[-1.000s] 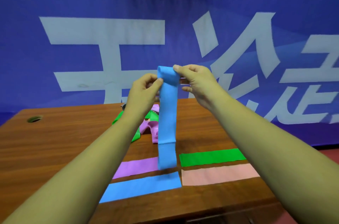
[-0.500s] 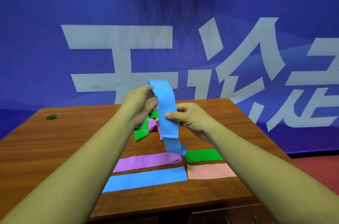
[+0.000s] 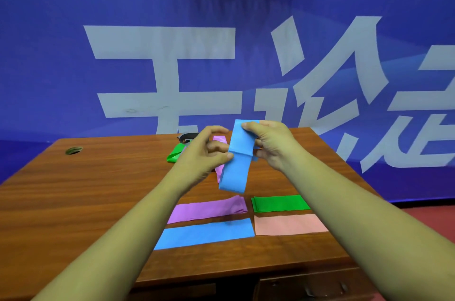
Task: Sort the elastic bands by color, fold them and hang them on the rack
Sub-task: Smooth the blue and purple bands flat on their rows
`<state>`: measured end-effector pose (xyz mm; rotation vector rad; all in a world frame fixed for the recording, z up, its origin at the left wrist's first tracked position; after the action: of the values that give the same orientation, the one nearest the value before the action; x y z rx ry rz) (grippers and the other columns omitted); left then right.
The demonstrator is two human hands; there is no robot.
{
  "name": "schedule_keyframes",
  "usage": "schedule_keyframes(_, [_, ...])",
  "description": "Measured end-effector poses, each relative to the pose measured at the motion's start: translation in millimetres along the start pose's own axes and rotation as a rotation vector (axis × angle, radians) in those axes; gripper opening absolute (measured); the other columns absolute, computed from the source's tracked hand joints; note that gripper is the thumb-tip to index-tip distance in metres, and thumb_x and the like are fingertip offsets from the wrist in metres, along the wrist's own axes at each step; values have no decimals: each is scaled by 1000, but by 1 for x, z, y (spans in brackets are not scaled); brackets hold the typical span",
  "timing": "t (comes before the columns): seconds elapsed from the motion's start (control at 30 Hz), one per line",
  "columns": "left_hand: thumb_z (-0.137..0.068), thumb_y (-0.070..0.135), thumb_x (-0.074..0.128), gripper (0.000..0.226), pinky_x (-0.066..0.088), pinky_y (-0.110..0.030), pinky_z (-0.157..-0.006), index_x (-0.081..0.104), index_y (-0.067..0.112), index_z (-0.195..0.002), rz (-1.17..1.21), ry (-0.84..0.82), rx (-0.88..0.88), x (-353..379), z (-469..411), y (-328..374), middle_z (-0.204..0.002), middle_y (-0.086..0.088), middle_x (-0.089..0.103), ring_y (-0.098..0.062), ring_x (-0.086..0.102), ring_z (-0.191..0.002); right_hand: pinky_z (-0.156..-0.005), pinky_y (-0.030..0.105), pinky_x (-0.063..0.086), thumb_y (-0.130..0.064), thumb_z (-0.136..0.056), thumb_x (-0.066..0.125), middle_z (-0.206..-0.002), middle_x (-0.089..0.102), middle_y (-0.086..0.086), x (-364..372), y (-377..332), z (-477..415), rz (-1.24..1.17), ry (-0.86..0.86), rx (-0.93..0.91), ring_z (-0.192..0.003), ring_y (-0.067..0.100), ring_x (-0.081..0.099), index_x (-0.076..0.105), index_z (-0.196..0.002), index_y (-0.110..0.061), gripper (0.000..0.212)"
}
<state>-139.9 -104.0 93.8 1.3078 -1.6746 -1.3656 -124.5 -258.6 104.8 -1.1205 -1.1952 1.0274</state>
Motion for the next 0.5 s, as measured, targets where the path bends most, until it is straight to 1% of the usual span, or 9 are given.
schedule_keyframes(0.07, [-86, -5, 66, 33, 51, -17, -70, 65, 19, -109, -131, -12, 55, 2, -1, 8, -99, -2, 70, -8, 66, -89, -72, 37, 55, -10, -86, 69, -82, 68, 9, -6, 3, -1, 10, 49, 22, -72, 21, 67, 63, -90, -9, 8])
schedule_keyframes(0.13, [-87, 0, 67, 24, 51, -14, -78, 72, 18, -102, -261, 22, 93, 1, -1, 14, -99, 7, 72, 2, 66, -91, -67, 34, 56, -10, -85, 70, -80, 69, 9, -11, 6, -2, 23, 70, 51, -70, 21, 68, 63, -90, -9, 9])
schedule_keyframes(0.23, [-87, 1, 67, 23, 50, -14, -81, 74, 21, -91, -268, 93, 127, -4, -3, 17, -91, 14, 73, 4, 66, -88, -62, 31, 53, -12, -86, 69, -76, 68, 10, -14, 9, -1, 77, 59, 96, -64, 20, 66, 62, -90, -9, 9])
schedule_keyframes(0.3, [-87, 1, 68, 26, 51, -18, -81, 73, 27, -86, -256, 123, 137, -6, -5, 16, -90, 13, 71, 1, 65, -87, -60, 29, 51, -15, -86, 69, -72, 67, 9, -14, 11, 3, 113, 21, 142, -61, 19, 64, 64, -86, -10, 7])
schedule_keyframes(0.37, [-86, 6, 71, 29, 48, -19, -79, 71, 35, -84, -318, 189, 174, -12, -8, 18, -98, 6, 64, -5, 59, -87, -60, 29, 49, -19, -88, 66, -72, 67, 7, -11, 14, 6, 128, -47, 195, -62, 19, 64, 65, -86, -11, 9])
schedule_keyframes(0.43, [-84, 9, 73, 33, 47, -19, -78, 69, 42, -82, -334, 265, 201, -21, -10, 25, -106, -1, 53, -9, 56, -92, -59, 28, 48, -27, -91, 63, -74, 69, 8, -10, 14, 8, 215, -85, 228, -64, 20, 64, 65, -83, -11, 17])
schedule_keyframes(0.47, [-84, 10, 73, 33, 48, -21, -78, 69, 42, -81, -313, 289, 196, -24, -12, 29, -108, 0, 52, -8, 57, -94, -58, 28, 49, -30, -92, 60, -73, 69, 8, -10, 11, 9, 286, -73, 219, -63, 20, 64, 65, -81, -11, 22])
schedule_keyframes(0.5, [-85, 9, 71, 31, 50, -25, -78, 69, 39, -81, -282, 297, 187, -27, -14, 32, -107, 2, 56, -8, 58, -94, -57, 28, 48, -31, -93, 58, -72, 69, 8, -11, 5, 9, 355, -47, 182, -61, 19, 63, 65, -80, -10, 26])
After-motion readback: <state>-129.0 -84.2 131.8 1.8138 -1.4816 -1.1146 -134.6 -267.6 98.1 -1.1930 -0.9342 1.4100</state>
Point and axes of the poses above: each hand's wrist, its own z-axis away from the middle knuckle, its own x-axis out of the palm, y = z × x, the point moved 8 cm from there along -z, towards the middle knuckle
